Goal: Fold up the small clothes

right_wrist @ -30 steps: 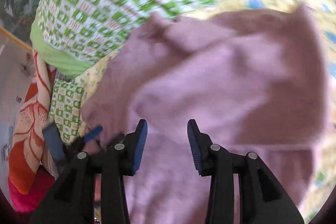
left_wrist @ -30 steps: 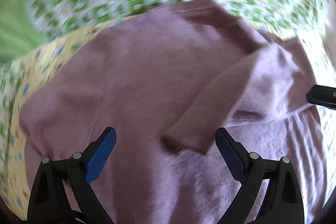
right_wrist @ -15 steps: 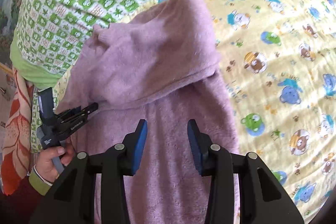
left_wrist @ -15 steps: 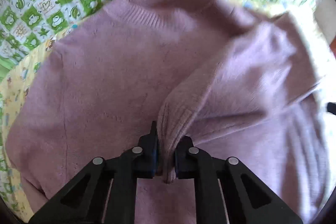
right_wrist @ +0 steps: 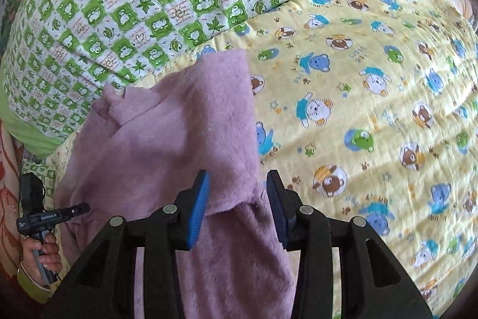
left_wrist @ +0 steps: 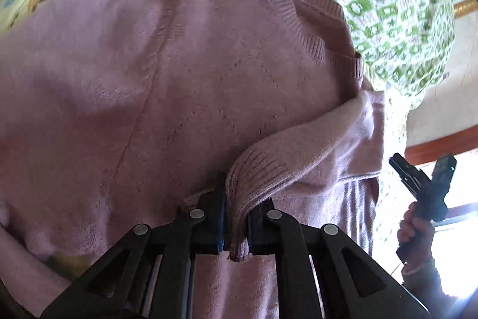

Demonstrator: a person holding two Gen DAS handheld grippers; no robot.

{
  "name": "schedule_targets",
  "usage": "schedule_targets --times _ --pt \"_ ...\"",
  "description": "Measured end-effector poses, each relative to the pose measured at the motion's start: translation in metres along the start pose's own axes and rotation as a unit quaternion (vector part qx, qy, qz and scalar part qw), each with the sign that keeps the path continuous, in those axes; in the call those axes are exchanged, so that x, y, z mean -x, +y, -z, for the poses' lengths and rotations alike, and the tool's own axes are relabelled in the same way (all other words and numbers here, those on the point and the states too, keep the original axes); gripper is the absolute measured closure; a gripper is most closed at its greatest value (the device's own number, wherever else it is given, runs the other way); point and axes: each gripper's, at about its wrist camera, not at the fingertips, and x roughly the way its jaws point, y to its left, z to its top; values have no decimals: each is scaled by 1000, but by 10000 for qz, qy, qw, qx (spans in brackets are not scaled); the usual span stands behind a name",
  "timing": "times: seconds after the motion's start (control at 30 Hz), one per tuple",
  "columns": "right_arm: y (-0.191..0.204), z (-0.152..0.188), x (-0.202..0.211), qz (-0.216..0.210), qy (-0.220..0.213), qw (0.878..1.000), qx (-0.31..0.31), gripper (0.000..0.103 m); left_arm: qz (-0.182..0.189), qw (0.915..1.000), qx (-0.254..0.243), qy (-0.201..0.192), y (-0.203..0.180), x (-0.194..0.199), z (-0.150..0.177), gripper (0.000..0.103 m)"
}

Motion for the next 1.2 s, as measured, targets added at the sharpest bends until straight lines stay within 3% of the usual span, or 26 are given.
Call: schedule_targets --times 0.23,0.47,0.5,0.53,0.77,0.83,0.93,0.97,1.1,1.2 --pt "3 -37 -40 68 -71 10000 12 51 96 9994 307 -117 18 9 6 94" --pt "3 -40 -66 -103 48 9999 -90 45 214 9971 720 -141 29 3 14 94" --pt "4 -41 -66 -194 69 9998 -56 57 165 9972 723 -109 25 1 13 94" --pt "6 -40 -63 -270 131 9995 38 96 124 9975 692 -93 21 1 12 94" --pt "8 -65 -6 135 -434 9979 471 96 443 9980 447 -64 -10 -5 -4 94" --pt "4 -65 -13 323 -350 9973 560 96 637 9958 613 243 0 -17 -3 94" --pt "-4 -59 -37 543 -75 9971 524 96 1285 9817 1097 883 22 -29 -1 93" --pt "-5 -56 -44 613 -18 9967 531 96 1291 9799 1106 1046 28 -29 -2 93" --pt "-2 -53 -53 771 -55 9953 583 94 323 9923 840 854 32 -16 -17 91" --pt "2 -55 -50 823 -151 9954 465 77 -519 9965 496 427 19 0 -21 89"
